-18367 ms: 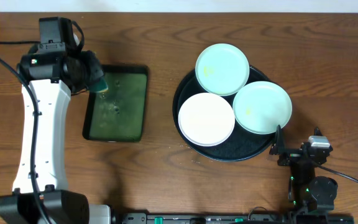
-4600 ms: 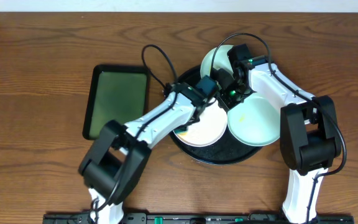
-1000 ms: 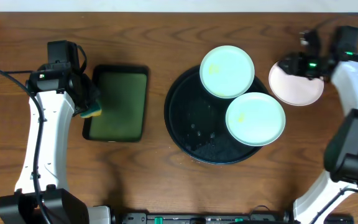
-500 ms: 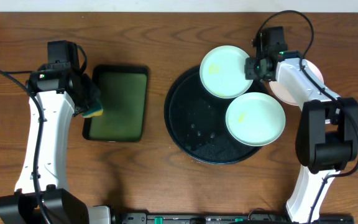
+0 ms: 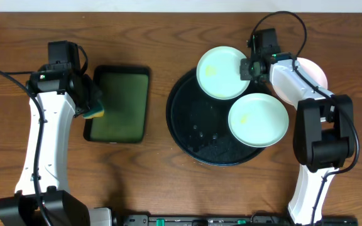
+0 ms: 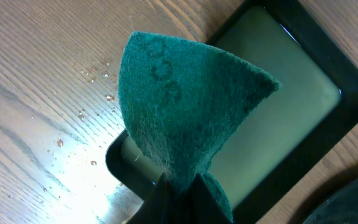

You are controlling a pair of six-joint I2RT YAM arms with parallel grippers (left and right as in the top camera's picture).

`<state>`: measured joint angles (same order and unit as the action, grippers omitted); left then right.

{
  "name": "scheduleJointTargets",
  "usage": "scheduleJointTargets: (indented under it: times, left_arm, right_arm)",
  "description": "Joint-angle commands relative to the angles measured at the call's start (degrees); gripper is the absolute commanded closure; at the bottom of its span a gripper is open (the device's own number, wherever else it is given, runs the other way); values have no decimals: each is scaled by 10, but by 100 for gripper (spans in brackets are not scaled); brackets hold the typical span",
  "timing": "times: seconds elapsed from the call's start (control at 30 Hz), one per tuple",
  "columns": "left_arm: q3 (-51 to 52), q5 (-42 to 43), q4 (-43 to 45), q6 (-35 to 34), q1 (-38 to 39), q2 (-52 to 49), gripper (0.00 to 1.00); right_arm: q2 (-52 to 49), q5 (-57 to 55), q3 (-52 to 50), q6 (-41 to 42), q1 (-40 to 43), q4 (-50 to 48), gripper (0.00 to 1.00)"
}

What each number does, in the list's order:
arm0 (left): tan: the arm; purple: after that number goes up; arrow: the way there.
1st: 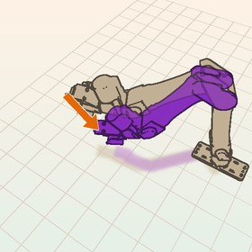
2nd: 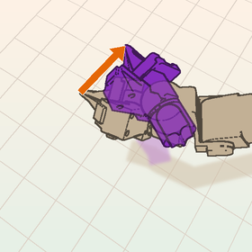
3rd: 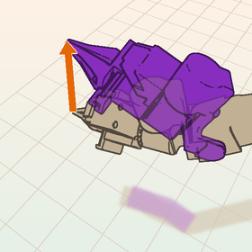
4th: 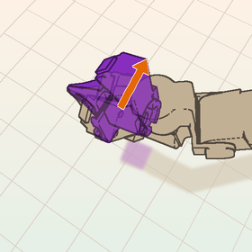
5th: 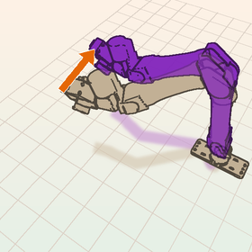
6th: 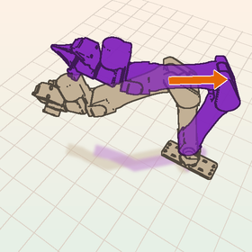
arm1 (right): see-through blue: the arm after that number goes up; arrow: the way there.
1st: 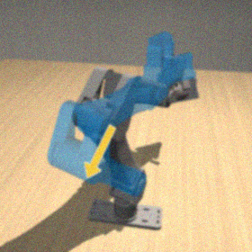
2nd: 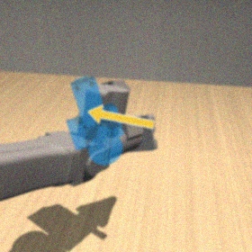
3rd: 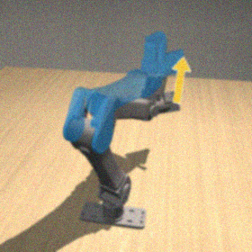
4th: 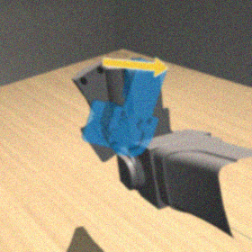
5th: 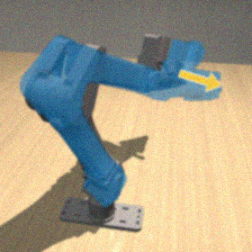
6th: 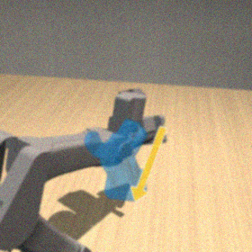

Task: Clean dirty plates on tray and stack at the side
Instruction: 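Reach the right gripper to the rim of a green plate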

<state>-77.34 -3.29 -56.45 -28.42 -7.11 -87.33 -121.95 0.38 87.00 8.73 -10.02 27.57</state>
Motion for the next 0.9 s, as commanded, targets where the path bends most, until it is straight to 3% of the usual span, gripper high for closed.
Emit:
scheduleJointTargets:
  times: [0.0,0.17,0.43,0.87]
  left_arm:
    - [6,-1,1,8,-2,-5,93]
    - [6,2,1,9,-2,-5,92]
    - [6,56,12,37,-1,-10,93]
    - [6,102,66,29,60,-114,92]
  right_arm:
    - [6,73,3,-11,-12,9,99]
    - [44,162,3,-13,-22,60,99]
    - [79,196,3,-102,-24,183,99]
    - [38,191,-16,-106,-43,167,99]
